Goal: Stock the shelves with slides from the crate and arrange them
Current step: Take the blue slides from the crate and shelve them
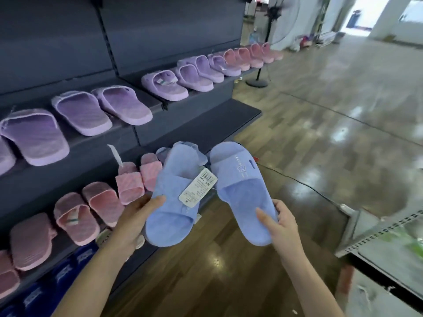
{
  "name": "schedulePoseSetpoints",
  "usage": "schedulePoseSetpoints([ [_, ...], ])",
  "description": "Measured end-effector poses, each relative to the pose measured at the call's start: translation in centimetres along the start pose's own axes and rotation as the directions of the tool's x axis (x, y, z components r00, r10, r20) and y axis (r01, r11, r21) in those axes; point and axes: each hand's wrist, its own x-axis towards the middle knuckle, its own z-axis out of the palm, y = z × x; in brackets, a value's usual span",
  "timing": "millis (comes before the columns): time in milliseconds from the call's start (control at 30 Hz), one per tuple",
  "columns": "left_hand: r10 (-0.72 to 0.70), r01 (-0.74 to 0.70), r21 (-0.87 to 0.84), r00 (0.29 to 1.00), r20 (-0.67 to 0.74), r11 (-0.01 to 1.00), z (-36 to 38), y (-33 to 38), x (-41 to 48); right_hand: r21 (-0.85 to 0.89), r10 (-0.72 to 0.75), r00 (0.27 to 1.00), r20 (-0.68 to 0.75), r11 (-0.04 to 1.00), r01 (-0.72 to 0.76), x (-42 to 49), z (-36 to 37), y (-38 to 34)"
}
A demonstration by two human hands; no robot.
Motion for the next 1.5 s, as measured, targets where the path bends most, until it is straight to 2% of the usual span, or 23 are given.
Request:
schedulePoseSetpoints([
  [167,0.044,-0.043,-0.012,0.996,0.08,0.999,3.7,0.0,3.2,-0.059,-0.006,0.996,-0.091,0.998,0.001,1.3,-2.3,1.0],
  [267,-0.008,0.007,0.012,0.998,0.068,1.0,6.5,0.0,4.7,-0.074,0.006,0.994,-0.106,0.997,-0.014,3.1,-4.2,1.7],
  [567,-0.029,0.028,0.021,0.997,0.075,0.999,15.4,-0.5,12.5,-0.092,0.022,1.0,0.009,0.996,-0.021,13.7,-11.6,3.5],
  [767,-0.058,0.058,-0.021,0.998,0.014,0.998,22.0,-1.0,16.8,-0.094,0.044,0.996,0.072,0.995,-0.037,21.7,-15.8,4.0],
  [900,-0.095,0.094,-0.033,0.995,-0.036,0.995,23.6,-1.4,18.8,-0.06,0.077,0.991,0.108,0.996,-0.071,26.0,-16.8,4.5],
  [1067,-0.139,0.134,-0.071,0.988,-0.073,0.988,23.4,-1.3,22.7,-0.073,0.11,0.983,0.149,0.992,-0.1,31.4,-15.8,4.9],
  [1267,-0.184,0.171,-0.142,0.98,-0.082,0.975,21.5,-1.8,30.2,-0.144,0.128,0.971,0.201,0.984,-0.1,39.4,-11.3,5.2],
  [1433,-0.24,0.203,-0.215,0.957,-0.161,0.955,20.6,-2.1,36.4,-0.139,0.16,0.961,0.227,0.982,-0.131,46.1,-6.7,5.5],
  [1500,-0.304,0.235,-0.303,0.93,-0.204,0.923,20.3,-2.5,38.6,-0.156,0.174,0.958,0.227,0.978,-0.14,48.3,-5.1,5.9],
])
